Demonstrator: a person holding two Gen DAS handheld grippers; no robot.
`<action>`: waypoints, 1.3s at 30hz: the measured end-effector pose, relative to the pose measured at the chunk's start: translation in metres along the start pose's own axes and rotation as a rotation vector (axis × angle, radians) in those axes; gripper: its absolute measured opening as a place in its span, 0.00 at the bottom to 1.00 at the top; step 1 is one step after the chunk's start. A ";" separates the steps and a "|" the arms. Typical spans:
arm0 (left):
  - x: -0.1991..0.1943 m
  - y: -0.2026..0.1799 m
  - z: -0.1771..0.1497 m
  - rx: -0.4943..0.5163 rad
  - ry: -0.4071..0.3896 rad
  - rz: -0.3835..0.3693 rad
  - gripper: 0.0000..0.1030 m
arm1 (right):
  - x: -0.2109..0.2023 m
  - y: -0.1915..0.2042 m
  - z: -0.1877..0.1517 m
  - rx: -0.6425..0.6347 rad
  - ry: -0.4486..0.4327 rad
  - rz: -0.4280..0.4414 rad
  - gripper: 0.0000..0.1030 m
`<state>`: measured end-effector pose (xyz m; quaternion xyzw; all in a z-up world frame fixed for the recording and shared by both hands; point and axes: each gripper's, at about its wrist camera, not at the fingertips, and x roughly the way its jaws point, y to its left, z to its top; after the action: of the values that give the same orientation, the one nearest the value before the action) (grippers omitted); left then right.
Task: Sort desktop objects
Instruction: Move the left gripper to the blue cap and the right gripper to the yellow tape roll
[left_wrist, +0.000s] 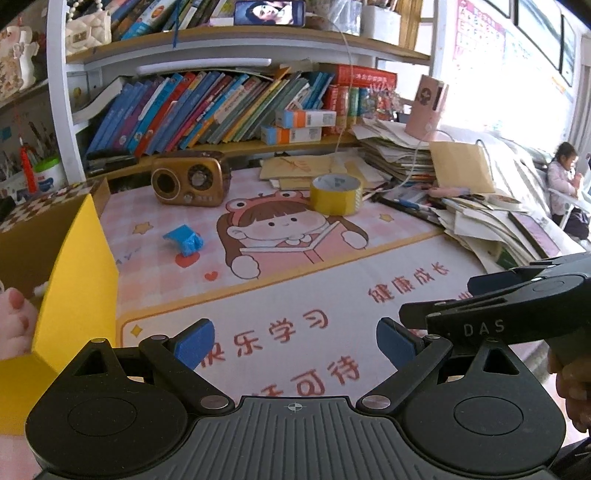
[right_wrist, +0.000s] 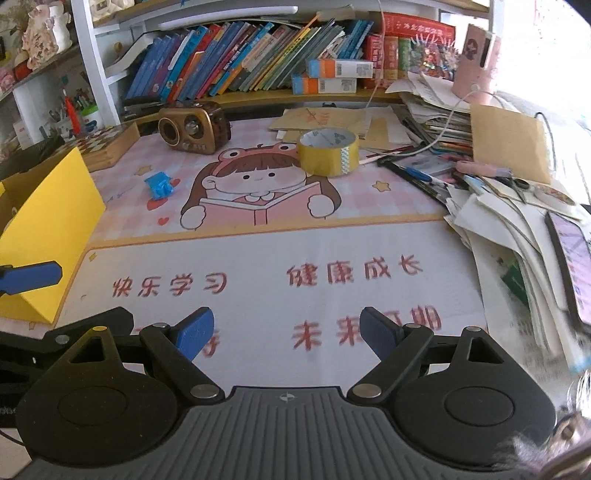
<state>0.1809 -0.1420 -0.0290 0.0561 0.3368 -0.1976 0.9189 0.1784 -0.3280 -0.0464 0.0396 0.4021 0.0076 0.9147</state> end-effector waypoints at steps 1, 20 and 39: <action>0.003 -0.001 0.002 -0.004 0.002 0.010 0.94 | 0.004 -0.003 0.004 -0.003 0.002 0.008 0.83; 0.087 0.019 0.053 -0.170 0.032 0.201 0.94 | 0.098 -0.048 0.085 -0.074 -0.062 0.065 0.83; 0.182 0.073 0.082 -0.264 0.070 0.374 0.83 | 0.179 -0.054 0.130 -0.171 -0.136 0.025 0.90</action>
<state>0.3856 -0.1538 -0.0846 0.0038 0.3750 0.0239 0.9267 0.3942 -0.3819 -0.0946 -0.0334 0.3362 0.0505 0.9398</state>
